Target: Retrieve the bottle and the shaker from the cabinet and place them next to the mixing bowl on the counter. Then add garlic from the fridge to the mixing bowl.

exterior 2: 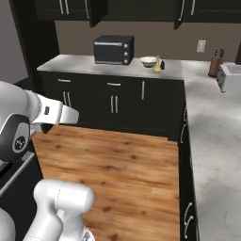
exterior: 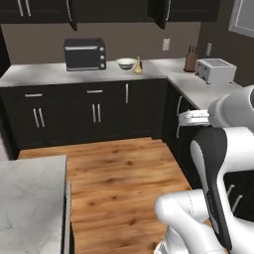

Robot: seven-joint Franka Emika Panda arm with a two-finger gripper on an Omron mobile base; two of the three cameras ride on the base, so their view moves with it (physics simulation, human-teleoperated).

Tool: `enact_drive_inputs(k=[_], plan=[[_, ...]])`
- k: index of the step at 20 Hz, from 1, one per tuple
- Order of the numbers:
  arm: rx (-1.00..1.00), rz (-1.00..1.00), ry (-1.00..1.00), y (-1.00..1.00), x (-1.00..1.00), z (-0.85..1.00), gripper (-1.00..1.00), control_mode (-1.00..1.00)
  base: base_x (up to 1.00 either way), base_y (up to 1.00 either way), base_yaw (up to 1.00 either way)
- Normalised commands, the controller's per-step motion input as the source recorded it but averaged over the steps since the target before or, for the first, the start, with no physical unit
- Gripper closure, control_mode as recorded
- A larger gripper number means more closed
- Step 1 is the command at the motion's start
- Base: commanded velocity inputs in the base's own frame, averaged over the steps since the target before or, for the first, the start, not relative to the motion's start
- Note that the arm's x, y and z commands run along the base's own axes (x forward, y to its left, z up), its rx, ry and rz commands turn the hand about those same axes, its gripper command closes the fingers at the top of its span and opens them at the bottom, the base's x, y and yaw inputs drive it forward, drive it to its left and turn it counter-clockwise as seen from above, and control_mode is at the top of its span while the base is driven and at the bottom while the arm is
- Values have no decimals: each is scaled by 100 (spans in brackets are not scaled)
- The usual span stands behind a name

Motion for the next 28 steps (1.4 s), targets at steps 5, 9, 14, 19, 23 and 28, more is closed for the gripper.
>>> enact_drive_inputs(k=[5,9,14,19,23,28], plan=[[0,0,0,0,0,0,100,100,100,0,1],[0,0,0,0,0,0,100,100,100,0,9],[0,0,0,0,0,0,100,100,100,-12,20],[0,0,0,0,0,0,100,100,100,-24,25],[0,0,0,0,0,0,100,100,100,-66,36],[0,0,0,0,0,0,100,100,99,-68,15]])
